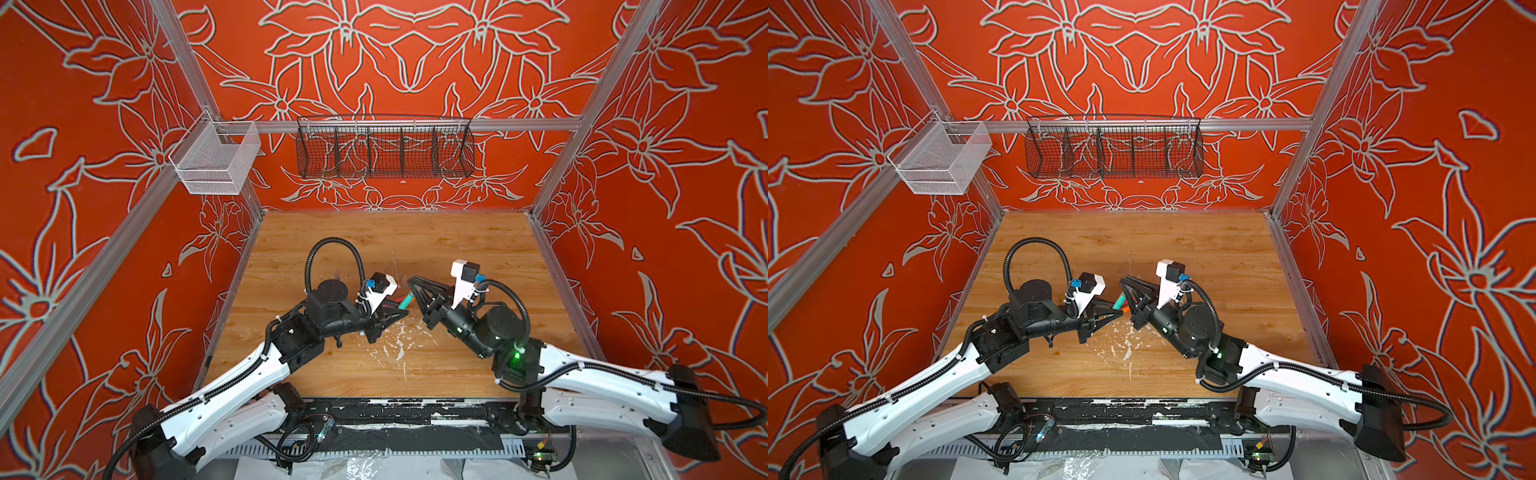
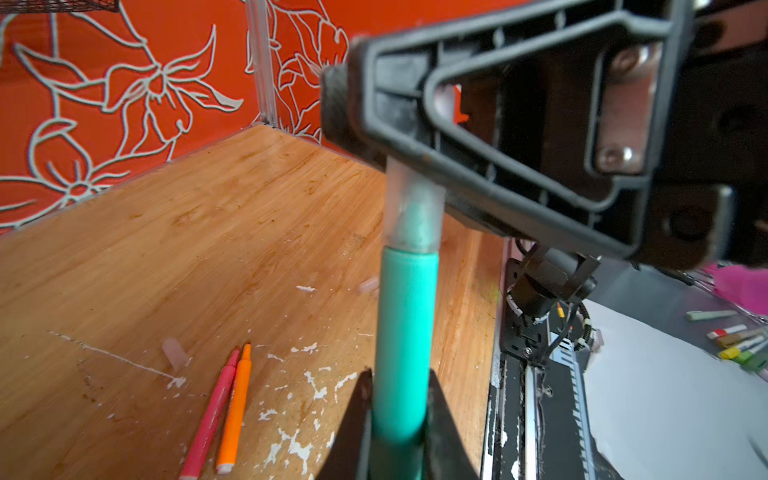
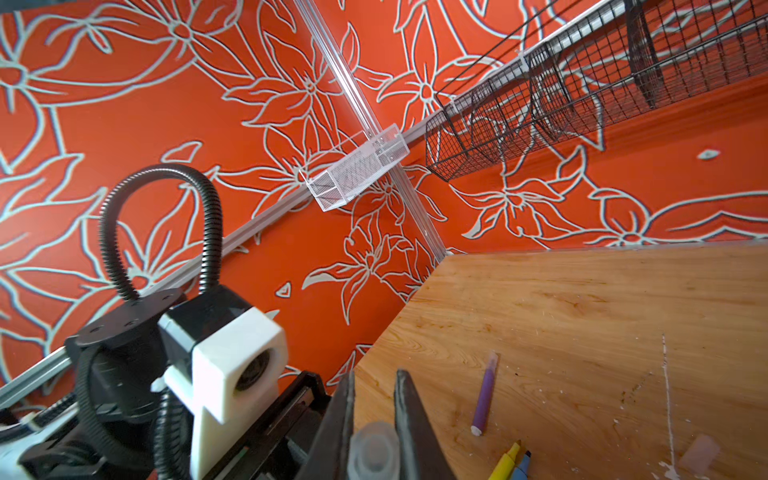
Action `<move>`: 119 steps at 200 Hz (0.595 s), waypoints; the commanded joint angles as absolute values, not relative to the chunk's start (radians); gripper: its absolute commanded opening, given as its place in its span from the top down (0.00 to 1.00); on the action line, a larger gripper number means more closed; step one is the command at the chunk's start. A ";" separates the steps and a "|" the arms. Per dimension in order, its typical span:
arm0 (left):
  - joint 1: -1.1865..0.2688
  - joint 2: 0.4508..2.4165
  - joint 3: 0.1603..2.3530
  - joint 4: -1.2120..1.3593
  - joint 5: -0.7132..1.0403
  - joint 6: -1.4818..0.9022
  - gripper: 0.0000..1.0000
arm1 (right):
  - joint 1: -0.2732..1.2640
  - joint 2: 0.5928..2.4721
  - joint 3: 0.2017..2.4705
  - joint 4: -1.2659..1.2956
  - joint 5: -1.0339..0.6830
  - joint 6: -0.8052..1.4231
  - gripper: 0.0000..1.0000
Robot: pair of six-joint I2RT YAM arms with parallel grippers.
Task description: Insert the pens into the pen caps
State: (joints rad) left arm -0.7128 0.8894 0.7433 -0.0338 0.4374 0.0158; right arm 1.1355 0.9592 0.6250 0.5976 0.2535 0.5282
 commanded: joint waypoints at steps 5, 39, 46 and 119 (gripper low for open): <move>-0.670 0.881 0.793 0.267 0.243 -0.054 1.00 | 1.213 0.998 0.535 0.522 0.059 0.545 1.00; -0.698 0.902 0.790 0.290 0.105 -0.005 1.00 | 1.228 1.073 0.560 0.489 0.159 0.623 1.00; -0.707 0.905 0.790 0.294 0.062 0.005 1.00 | 1.233 1.076 0.558 0.489 0.175 0.626 1.00; -0.703 0.857 0.822 0.210 0.236 -0.077 1.00 | 1.259 1.061 0.496 0.605 0.084 0.513 1.00</move>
